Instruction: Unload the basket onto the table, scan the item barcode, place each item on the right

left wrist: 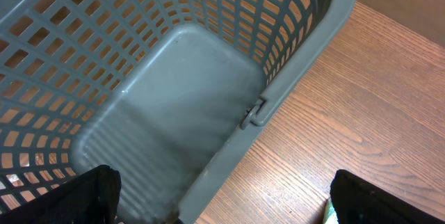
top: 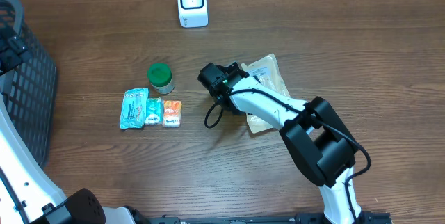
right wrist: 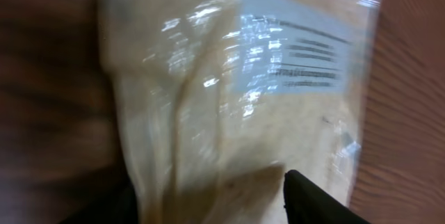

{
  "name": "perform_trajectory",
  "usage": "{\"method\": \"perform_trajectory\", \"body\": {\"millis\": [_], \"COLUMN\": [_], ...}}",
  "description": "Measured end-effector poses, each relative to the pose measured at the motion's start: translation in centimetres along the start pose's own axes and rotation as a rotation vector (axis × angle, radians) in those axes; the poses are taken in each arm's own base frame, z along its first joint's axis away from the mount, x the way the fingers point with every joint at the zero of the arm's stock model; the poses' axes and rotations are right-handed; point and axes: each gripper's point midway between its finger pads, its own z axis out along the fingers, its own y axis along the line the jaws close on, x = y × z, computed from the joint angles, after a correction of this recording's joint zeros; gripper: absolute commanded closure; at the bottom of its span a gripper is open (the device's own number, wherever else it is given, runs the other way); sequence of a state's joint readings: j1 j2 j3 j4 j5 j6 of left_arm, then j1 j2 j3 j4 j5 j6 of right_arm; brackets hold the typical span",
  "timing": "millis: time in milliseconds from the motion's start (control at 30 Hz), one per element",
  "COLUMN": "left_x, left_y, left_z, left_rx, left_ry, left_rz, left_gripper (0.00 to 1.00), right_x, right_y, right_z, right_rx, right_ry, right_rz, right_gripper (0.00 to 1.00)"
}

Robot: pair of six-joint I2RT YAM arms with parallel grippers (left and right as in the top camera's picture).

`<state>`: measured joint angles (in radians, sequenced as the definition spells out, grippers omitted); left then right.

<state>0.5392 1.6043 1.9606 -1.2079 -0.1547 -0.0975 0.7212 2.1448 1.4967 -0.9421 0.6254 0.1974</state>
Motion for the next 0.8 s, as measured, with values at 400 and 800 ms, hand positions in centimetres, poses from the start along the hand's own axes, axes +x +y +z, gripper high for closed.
{"method": "perform_trajectory", "body": {"millis": [400,800], "left_x": [0.0,0.0], "left_y": [0.0,0.0], "left_z": [0.0,0.0], "left_rx": [0.0,0.0], "left_ry": [0.0,0.0], "left_rz": [0.0,0.0], "left_gripper": [0.01,0.01], "right_x": [0.0,0.9], "right_y": [-1.1,-0.5], "right_z": [1.7,-0.3], "right_rx": [0.082,-0.037], "right_ry": [0.015,0.127], "right_rz": [0.041,0.036], "right_gripper": [0.96,0.96]}}
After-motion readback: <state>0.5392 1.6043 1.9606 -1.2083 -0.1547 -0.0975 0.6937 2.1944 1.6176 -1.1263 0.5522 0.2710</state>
